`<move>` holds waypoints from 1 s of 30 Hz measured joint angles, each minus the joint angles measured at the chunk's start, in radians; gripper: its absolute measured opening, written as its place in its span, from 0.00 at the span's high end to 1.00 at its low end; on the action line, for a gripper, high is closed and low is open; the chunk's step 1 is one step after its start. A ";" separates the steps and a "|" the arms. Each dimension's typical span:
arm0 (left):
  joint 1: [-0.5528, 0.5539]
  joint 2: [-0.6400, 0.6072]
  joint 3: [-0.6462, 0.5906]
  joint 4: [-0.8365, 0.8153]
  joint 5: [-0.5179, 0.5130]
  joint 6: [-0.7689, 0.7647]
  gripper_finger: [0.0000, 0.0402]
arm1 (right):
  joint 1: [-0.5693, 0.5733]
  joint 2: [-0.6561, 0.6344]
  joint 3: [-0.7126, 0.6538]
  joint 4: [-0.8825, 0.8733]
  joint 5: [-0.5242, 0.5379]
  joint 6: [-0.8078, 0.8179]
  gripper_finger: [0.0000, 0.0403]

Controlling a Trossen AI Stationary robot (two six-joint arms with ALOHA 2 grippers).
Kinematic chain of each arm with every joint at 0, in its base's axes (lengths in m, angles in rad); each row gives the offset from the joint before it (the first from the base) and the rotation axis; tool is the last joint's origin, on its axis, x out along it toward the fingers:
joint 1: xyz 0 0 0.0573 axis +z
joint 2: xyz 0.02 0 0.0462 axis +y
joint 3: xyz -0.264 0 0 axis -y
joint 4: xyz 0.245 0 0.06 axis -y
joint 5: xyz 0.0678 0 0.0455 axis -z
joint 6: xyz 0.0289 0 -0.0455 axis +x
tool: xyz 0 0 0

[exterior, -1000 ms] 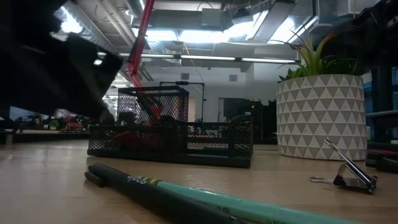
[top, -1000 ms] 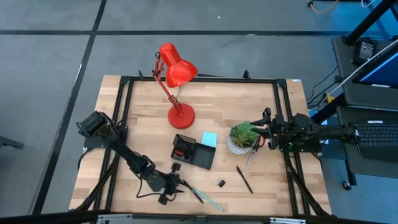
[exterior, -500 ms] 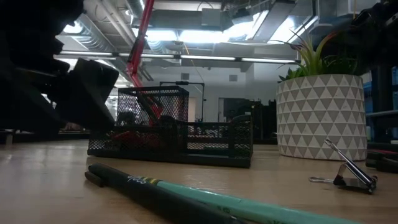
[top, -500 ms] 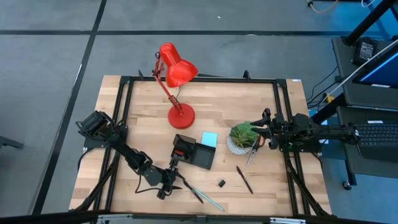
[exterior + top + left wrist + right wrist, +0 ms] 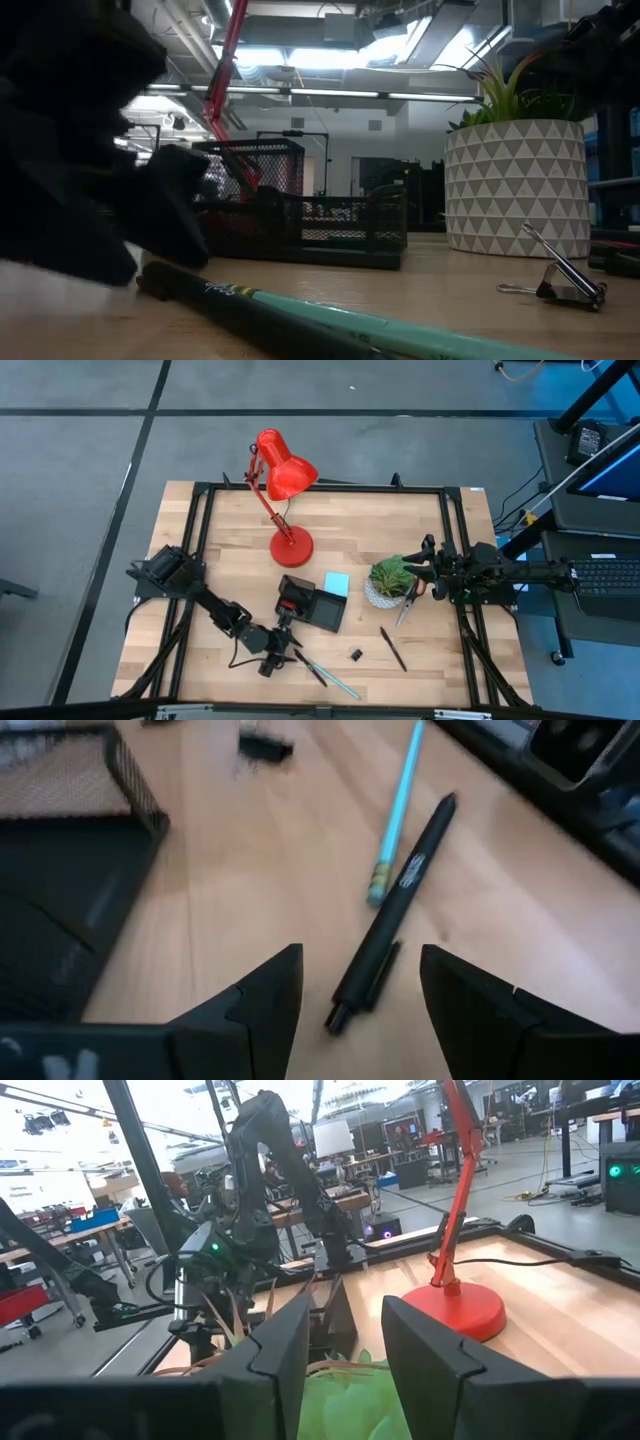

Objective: Pick and place office supplies into organizer
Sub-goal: Put the left black pen into the black desk organizer

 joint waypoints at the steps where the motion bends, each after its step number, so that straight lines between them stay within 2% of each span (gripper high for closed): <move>1: 0.006 0.009 0.000 0.010 0.008 -0.001 0.51 | 0.000 0.000 0.000 0.000 0.000 0.000 0.67; 4: 0.021 0.041 0.000 0.069 0.053 -0.010 0.51 | 0.000 0.000 0.000 -0.001 0.000 0.000 0.67; 9: 0.041 0.068 0.001 0.097 0.126 -0.123 0.55 | 0.000 0.000 0.000 -0.005 0.000 0.005 0.67; 15: 0.011 0.071 0.003 0.079 0.052 -0.117 0.65 | 0.000 0.000 0.000 -0.008 0.000 0.003 0.67; 20: -0.021 0.071 0.004 0.051 -0.009 -0.056 0.69 | 0.000 0.000 0.000 -0.008 0.000 0.003 0.67; 25: -0.027 0.071 0.004 0.030 -0.016 -0.055 0.70 | 0.000 0.000 0.000 -0.009 0.000 0.005 0.67; 30: -0.028 0.070 0.004 0.015 -0.016 -0.056 0.79 | 0.000 0.000 0.000 -0.008 0.000 0.004 0.67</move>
